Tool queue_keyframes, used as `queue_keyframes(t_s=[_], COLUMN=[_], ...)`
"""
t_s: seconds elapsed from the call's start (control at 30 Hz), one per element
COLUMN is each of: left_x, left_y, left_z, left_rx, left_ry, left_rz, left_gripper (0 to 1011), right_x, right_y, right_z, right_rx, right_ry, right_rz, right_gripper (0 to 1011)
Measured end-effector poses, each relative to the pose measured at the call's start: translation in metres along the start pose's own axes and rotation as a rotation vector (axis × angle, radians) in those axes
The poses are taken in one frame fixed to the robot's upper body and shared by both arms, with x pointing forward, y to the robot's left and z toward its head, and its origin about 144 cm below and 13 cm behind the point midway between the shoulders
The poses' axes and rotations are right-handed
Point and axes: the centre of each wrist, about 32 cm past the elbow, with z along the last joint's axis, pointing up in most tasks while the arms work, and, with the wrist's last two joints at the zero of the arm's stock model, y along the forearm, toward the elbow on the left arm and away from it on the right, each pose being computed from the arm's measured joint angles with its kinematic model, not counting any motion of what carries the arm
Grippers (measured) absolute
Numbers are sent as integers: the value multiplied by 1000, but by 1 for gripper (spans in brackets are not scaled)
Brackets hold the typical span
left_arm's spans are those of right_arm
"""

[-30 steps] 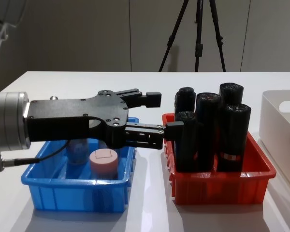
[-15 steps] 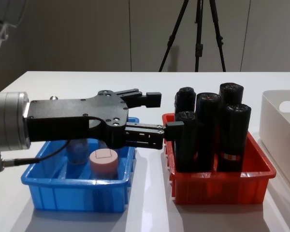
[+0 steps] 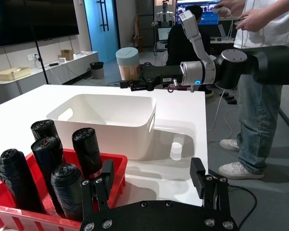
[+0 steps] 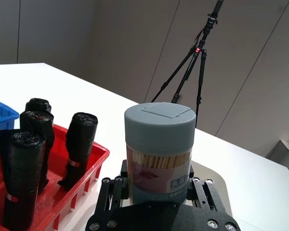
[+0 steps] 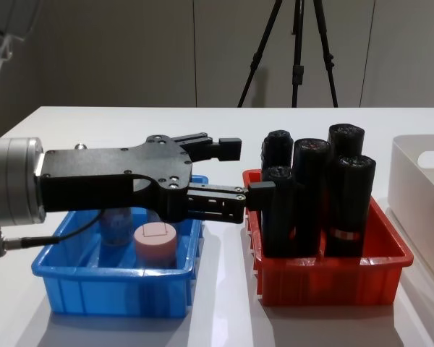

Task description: Pick the cotton swabs from the blue box and place them into the white box.

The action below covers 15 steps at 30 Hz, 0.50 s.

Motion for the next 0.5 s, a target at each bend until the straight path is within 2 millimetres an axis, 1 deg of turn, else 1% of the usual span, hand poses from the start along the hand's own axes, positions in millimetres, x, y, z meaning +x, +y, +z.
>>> queue_keyframes(t_s=[0.27, 0.5], left_x=[0, 0], left_y=[0, 0], left_z=[0, 0], left_rx=[0, 0], left_ry=[0, 0], left_rz=[0, 0], left_gripper=[1001, 1001], right_x=[5, 4], right_y=[7, 10], right_z=[-3, -7], right_rx=[-13, -34], right_ry=[11, 30], right_rz=[-28, -40], right_gripper=[617, 616])
